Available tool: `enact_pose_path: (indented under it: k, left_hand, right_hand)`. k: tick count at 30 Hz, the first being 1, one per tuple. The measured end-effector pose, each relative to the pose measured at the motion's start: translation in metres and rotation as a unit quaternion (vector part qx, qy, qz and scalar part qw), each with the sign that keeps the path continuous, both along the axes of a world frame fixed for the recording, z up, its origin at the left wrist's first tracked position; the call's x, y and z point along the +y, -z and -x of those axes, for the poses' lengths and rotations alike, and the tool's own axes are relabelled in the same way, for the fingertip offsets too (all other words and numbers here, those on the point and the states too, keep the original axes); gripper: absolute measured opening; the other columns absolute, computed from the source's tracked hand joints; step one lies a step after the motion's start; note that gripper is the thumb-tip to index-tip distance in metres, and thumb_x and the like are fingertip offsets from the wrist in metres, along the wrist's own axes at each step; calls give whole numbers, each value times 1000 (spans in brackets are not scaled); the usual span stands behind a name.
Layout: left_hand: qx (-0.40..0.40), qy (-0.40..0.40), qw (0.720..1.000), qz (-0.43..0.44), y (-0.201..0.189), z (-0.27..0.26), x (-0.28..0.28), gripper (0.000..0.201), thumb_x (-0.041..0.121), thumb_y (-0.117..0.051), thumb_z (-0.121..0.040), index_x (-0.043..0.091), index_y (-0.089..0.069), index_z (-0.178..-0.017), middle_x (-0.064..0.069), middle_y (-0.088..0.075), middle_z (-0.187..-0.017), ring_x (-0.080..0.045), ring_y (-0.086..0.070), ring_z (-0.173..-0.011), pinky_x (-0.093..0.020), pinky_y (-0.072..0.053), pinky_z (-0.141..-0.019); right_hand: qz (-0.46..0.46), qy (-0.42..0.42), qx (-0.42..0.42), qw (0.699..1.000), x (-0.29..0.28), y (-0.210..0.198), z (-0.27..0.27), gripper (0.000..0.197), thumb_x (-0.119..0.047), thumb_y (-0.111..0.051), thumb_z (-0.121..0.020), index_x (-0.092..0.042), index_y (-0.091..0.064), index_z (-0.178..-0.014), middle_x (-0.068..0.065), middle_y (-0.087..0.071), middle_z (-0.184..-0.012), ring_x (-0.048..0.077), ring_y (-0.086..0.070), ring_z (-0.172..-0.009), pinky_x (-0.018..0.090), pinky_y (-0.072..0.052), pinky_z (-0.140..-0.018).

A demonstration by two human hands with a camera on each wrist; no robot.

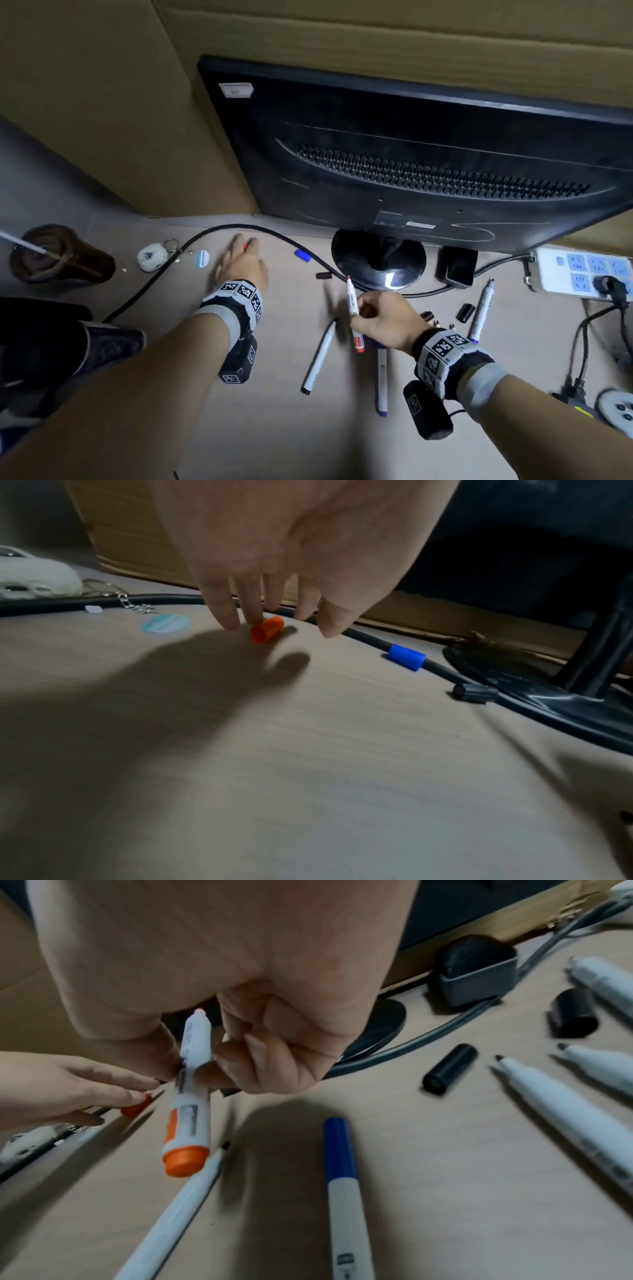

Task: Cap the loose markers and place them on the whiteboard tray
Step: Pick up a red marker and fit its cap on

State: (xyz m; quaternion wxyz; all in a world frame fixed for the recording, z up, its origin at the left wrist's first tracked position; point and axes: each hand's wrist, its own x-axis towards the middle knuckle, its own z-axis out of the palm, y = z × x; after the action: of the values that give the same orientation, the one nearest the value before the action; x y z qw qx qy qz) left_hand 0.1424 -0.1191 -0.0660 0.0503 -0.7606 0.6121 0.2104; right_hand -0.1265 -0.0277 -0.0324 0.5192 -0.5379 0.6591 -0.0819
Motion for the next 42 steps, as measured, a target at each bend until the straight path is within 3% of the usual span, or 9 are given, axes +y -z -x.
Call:
enact_pose_path:
  k: [5,11,16,19,23,27,33,39,42]
  left_hand:
    - [67,-20,996,48,14,-12,8,36,15,-59,-93,21,-63,-129,-9,-48,-141,-33,-46,-131,-40,-38,-114]
    - [159,-4,987,1,8,-10,21,26,2,-58,-86,21,-70,-100,-10,-69,-105,-31,-64,-103,-33,-52,-91]
    - [242,20,970,-29,-13,-2,32,28,6,-65,-83,25,-73,-102,-2,-70,-93,-21,-66,-83,-28,-57,-82]
    - [289,47,955,-34,-28,9,40,22,9,-71,-83,27,-74,-95,5,-63,-83,-19,-63,-69,-33,-60,-80]
    - [313,85,946,-30,-44,33,53,19,3,-71,-85,12,-80,-100,-1,-67,-85,-7,-56,-62,-10,-51,-68]
    - [318,83,943,-50,-60,54,64,20,11,-75,-85,20,-74,-103,-1,-71,-90,-15,-68,-76,-29,-59,-84]
    - [340,131,929,-73,-78,76,77,35,-6,-74,-82,22,-80,-102,-8,-77,-100,-23,-75,-88,-21,-60,-86]
    - [378,23,924,-51,-89,99,86,9,16,-69,-95,11,-76,-98,-10,-78,-88,-17,-76,-71,-26,-63,-69]
    - [422,-24,905,-44,-94,106,90,14,17,-66,-97,5,-75,-97,-14,-78,-85,-18,-69,-69,-21,-59,-63]
  right_hand:
    - [11,-39,12,999,-7,2,-15,17,-23,-75,-81,-23,-65,-68,-10,-63,-57,4,-52,-50,21,-44,-50]
    - [11,-32,-1,999,-6,2,-24,9,-23,-74,-80,-21,-68,-73,-7,-67,-65,8,-58,-59,27,-49,-59]
    - [26,-15,-19,999,4,-11,-24,12,-17,-72,-83,-13,-67,-73,-4,-68,-61,3,-57,-52,20,-47,-56]
    - [32,-5,-32,999,10,-19,-15,15,-29,-67,-74,-14,-67,-74,3,-75,-69,10,-63,-56,32,-56,-62]
    - [48,-8,-36,998,25,-32,2,5,-22,-66,-75,-22,-69,-79,-3,-73,-69,12,-67,-59,33,-58,-68]
    - [26,52,-70,996,44,-42,19,19,-13,-67,-89,-20,-74,-105,-3,-66,-69,20,-66,-52,32,-57,-55]
    - [54,-1,-52,997,66,-55,52,10,-18,-65,-93,-19,-75,-98,-1,-61,-70,22,-64,-53,47,-63,-60]
    - [31,54,-107,992,82,-62,72,41,-14,-75,-94,-31,-67,-131,7,-62,-97,22,-67,-53,34,-58,-49]
    - [31,60,-138,988,87,-63,76,32,-12,-76,-93,-32,-72,-117,8,-62,-99,27,-68,-55,37,-59,-52]
